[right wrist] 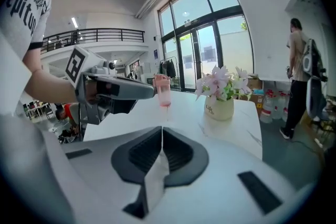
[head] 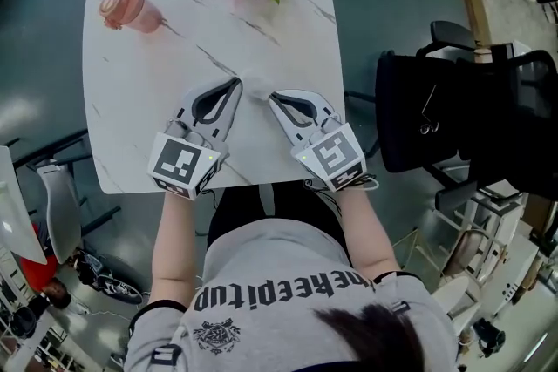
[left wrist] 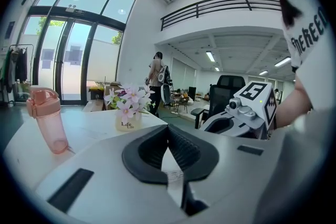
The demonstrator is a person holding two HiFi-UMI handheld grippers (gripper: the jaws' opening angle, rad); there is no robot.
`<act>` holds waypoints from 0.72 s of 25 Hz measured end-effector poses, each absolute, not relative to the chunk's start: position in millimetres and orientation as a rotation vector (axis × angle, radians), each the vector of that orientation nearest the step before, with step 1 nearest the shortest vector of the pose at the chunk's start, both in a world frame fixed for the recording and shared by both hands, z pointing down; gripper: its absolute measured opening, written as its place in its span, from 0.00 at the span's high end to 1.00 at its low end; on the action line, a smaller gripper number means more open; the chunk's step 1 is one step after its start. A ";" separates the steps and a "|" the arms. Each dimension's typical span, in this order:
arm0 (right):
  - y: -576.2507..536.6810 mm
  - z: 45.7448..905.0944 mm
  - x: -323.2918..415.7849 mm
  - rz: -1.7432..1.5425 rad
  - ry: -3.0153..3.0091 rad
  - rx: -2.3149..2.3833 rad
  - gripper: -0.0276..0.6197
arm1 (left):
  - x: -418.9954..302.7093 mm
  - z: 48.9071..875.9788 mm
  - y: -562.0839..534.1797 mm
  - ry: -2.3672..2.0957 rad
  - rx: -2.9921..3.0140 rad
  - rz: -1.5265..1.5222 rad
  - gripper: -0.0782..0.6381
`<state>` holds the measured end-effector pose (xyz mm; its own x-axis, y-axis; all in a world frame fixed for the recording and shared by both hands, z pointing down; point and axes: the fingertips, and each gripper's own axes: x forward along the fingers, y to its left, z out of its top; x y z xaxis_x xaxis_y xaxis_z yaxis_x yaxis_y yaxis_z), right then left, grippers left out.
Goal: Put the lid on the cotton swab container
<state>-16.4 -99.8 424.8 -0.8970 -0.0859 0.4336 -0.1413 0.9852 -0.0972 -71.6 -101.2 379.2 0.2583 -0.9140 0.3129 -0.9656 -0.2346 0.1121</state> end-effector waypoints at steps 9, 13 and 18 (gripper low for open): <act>-91.2 364.9 -29.3 0.210 -2.833 0.039 0.94 | -73.6 355.4 -84.6 -1.841 2.217 0.178 0.87; -84.0 341.1 -32.6 0.195 -2.880 -0.006 0.94 | -72.2 340.8 -77.5 -1.876 2.212 0.133 0.87; -73.8 320.0 -34.7 0.179 -2.920 -0.055 0.94 | -66.5 325.6 -69.4 -1.906 2.221 0.096 0.87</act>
<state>-34.7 -73.8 320.0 -0.9762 0.0499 0.2112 0.0237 0.9919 -0.1249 -66.5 -69.4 325.6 0.1604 -0.9691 0.1873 -0.9831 -0.1398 0.1185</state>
